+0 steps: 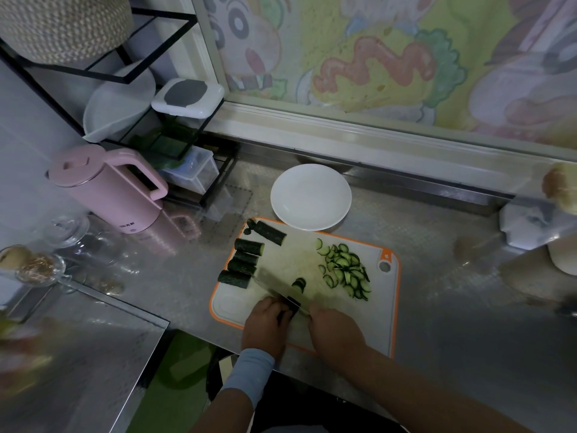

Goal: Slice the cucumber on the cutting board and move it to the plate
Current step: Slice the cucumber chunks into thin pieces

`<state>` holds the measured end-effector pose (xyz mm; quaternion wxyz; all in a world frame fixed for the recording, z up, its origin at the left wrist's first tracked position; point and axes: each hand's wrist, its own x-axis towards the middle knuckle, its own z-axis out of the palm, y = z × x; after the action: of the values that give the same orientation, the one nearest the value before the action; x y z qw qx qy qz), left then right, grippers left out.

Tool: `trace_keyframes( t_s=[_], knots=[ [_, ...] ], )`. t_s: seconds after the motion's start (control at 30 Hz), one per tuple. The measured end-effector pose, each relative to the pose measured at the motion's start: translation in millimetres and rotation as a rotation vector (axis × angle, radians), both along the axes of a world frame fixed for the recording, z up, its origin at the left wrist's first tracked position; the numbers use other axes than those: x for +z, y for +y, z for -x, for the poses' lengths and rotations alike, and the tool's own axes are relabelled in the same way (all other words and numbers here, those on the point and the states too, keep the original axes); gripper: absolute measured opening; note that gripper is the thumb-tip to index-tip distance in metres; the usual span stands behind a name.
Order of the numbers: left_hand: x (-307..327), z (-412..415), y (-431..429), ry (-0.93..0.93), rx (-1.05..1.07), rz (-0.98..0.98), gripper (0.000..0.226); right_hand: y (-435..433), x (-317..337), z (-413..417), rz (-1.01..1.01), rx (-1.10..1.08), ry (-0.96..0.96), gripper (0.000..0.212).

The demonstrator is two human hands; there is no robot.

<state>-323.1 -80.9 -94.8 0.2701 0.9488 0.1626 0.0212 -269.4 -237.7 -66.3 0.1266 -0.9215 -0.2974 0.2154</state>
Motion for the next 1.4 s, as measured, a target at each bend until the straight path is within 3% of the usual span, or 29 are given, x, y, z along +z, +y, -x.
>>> trace_keyframes(
  t_s=[0.43,0.93,1.4],
  knots=[
    [0.7,0.0,0.6,0.001,0.003,0.023,0.007,-28.6,11.1,10.9,-0.071,0.006,-0.006,0.029],
    [2.8,0.5,-2.0,0.021,0.021,0.047,0.007,10.0,2.5,0.5,-0.038,-0.019,0.048,0.03],
    [0.2,2.0,-1.0,0.004,0.026,0.052,0.002,-26.1,16.0,16.5,-0.072,-0.018,-0.048,0.03]
  ],
)
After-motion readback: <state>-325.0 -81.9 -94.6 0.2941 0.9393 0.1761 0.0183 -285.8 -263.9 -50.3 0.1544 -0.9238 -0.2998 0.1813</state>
